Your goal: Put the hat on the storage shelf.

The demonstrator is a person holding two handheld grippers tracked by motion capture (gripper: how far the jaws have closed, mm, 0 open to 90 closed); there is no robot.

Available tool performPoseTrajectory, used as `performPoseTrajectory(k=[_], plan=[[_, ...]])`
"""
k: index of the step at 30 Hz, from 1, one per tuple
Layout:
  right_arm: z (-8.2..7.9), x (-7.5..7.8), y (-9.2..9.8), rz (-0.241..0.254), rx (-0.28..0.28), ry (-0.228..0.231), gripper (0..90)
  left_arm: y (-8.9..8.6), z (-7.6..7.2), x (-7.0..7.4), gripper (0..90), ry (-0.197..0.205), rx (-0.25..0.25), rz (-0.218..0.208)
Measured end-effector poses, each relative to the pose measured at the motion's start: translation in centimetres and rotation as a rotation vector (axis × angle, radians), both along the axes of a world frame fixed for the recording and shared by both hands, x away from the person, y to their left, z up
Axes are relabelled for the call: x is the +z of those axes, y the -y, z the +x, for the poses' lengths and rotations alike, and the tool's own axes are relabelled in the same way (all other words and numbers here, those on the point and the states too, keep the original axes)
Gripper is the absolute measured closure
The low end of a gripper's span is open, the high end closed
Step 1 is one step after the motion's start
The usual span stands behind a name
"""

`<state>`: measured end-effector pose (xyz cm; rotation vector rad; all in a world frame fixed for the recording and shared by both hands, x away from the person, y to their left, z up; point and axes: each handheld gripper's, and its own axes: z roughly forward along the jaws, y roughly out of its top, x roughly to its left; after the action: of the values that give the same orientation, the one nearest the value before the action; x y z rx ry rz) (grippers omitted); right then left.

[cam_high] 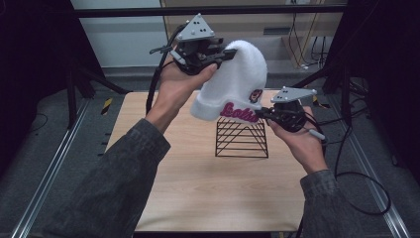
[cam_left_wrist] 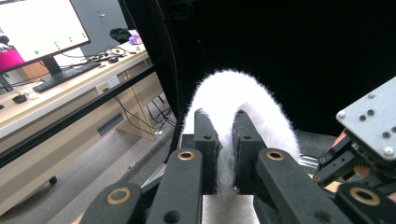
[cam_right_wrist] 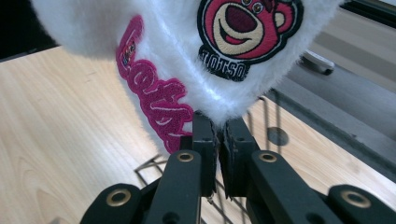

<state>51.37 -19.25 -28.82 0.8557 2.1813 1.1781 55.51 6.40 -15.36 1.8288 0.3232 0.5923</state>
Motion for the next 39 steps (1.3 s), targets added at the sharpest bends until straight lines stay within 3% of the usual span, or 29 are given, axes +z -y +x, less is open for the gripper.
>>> performPoseTrajectory(k=[10,18,39], plan=[[0.6,-0.7,2.6,-0.060,-0.063,-0.008,85.5,2.5,1.1,-1.9,83.2,-0.035,-0.016,0.005],[1.1,-1.7,3.6,-0.076,-0.089,-0.023,85.6,3.7,2.0,-3.3,83.2,-0.054,-0.020,0.018],[1.9,-5.2,3.7,-0.113,-0.098,-0.095,85.6,3.4,2.4,-7.1,83.0,-0.098,-0.012,0.075]])
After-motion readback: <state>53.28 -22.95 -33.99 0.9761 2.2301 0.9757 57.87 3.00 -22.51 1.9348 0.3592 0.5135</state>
